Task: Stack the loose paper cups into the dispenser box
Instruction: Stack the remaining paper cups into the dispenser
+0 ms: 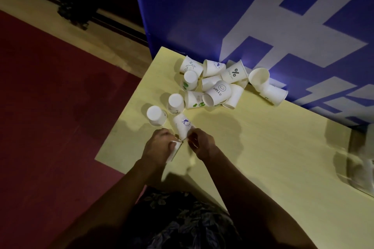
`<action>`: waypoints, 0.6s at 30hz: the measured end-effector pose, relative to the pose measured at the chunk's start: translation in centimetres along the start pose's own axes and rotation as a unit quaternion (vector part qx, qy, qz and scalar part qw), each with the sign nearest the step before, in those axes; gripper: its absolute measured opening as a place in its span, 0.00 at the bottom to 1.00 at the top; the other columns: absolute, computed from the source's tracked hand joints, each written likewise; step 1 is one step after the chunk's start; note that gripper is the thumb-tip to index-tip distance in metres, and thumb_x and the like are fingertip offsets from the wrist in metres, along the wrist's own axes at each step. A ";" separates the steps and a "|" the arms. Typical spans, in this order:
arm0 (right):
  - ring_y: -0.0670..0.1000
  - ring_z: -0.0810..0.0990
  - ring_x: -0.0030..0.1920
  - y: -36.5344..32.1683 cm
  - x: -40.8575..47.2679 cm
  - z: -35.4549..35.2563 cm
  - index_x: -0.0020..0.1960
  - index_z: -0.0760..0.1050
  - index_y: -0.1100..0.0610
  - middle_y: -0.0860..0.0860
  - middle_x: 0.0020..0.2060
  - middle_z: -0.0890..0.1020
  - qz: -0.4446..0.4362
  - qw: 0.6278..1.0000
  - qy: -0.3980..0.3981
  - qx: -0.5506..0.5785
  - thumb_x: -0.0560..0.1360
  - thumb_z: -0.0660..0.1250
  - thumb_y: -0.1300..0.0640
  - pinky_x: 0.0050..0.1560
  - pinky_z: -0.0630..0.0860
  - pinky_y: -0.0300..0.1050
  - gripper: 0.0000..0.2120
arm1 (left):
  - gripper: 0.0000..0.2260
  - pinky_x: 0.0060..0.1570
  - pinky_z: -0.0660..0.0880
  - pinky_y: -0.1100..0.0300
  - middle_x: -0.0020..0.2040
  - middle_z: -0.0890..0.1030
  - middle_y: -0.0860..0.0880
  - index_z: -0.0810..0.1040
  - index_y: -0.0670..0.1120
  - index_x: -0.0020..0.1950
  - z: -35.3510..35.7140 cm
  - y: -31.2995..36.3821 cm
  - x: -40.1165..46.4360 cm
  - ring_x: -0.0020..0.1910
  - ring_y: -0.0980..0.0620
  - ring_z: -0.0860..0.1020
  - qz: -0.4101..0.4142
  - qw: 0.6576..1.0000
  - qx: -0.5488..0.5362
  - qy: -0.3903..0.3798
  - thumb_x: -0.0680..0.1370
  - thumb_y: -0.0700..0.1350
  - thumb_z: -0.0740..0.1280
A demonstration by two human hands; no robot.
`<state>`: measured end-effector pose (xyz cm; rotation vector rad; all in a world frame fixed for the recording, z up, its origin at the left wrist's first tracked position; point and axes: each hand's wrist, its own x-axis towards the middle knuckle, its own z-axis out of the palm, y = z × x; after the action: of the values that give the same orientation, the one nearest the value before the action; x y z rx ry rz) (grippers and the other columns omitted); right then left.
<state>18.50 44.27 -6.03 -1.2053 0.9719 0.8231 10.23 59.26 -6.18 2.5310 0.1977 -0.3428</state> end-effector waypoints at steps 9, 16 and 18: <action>0.55 0.80 0.40 -0.4 -5.4 -8.0 0.41 0.77 0.57 0.52 0.37 0.82 -0.303 0.901 0.141 -0.277 0.74 0.65 0.58 0.41 0.78 0.49 0.05 | 0.07 0.44 0.73 0.58 0.45 0.81 0.52 0.83 0.49 0.49 -1.6 6.3 -0.4 0.45 0.50 0.75 0.032 0.998 -0.038 0.033 0.76 0.46 0.66; 0.51 0.75 0.37 -2.4 -10.2 -17.5 0.42 0.77 0.55 0.48 0.36 0.80 -0.516 0.725 0.218 -0.400 0.76 0.67 0.60 0.35 0.68 0.44 0.04 | 0.06 0.42 0.76 0.54 0.40 0.79 0.49 0.81 0.44 0.44 -0.1 16.5 1.1 0.41 0.51 0.75 0.124 0.989 -0.062 0.045 0.77 0.44 0.66; 0.52 0.75 0.40 -3.0 -11.1 -20.3 0.46 0.79 0.54 0.49 0.39 0.81 -0.527 0.700 0.244 -0.415 0.76 0.68 0.60 0.36 0.66 0.42 0.03 | 0.07 0.41 0.75 0.53 0.40 0.78 0.50 0.81 0.44 0.45 0.6 19.4 1.4 0.41 0.50 0.75 0.143 0.986 -0.071 0.047 0.77 0.44 0.65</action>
<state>13.72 23.63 3.73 -2.4984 0.0690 -0.0947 15.54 43.05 3.11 2.3932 -0.1026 -0.0920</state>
